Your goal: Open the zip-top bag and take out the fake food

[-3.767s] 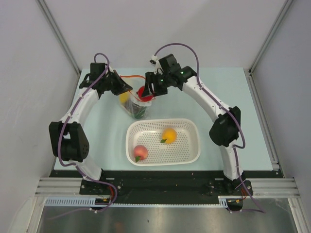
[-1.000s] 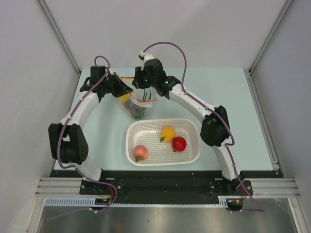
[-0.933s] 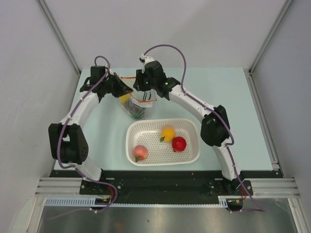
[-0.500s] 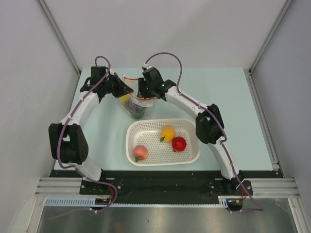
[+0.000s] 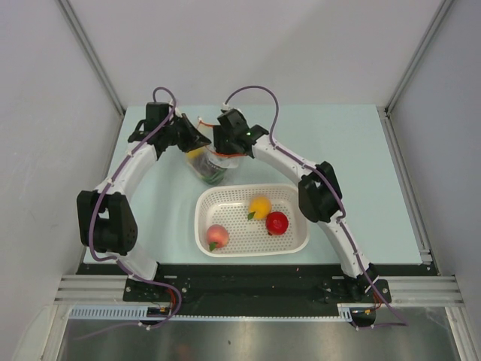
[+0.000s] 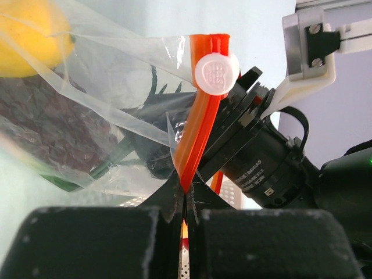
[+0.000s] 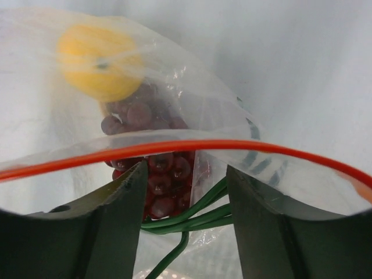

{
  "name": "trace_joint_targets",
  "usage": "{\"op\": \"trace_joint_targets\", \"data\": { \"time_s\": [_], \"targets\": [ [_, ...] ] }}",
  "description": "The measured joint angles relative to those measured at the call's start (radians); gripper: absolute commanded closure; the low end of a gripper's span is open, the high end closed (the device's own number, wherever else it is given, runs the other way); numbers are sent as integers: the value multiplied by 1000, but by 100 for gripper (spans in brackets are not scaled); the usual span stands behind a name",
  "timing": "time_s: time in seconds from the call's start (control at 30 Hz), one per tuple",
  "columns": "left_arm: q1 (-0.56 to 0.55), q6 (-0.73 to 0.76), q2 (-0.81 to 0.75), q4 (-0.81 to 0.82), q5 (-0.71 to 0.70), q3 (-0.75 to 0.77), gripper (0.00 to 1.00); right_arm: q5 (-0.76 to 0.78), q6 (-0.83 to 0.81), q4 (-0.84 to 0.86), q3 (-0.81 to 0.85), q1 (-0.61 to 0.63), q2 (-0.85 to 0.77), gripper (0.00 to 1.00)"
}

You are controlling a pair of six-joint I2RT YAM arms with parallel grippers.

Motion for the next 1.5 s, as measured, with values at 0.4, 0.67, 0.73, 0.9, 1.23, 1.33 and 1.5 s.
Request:
{"op": "trace_joint_targets", "data": {
  "time_s": [0.4,0.67,0.73,0.9,1.23,1.33,1.5],
  "targets": [
    [0,-1,0,1,1,-11,100,-75,-3,30,-179,0,-134,63],
    [0,-1,0,1,1,-11,100,-114,21,23,-190,-23,-139,61],
    [0,-1,0,1,1,-12,100,-127,40,20,-200,-30,-139,56],
    [-3,-1,0,1,1,-13,100,-153,67,18,-204,-42,-138,47],
    [-13,-1,0,3,1,-17,100,-212,111,16,-85,-46,-16,38],
    [-19,-1,0,5,1,-23,100,-216,119,19,-74,-46,5,46],
    [-31,-1,0,7,1,-26,100,-214,117,40,-45,-47,35,67]
  ]
}}
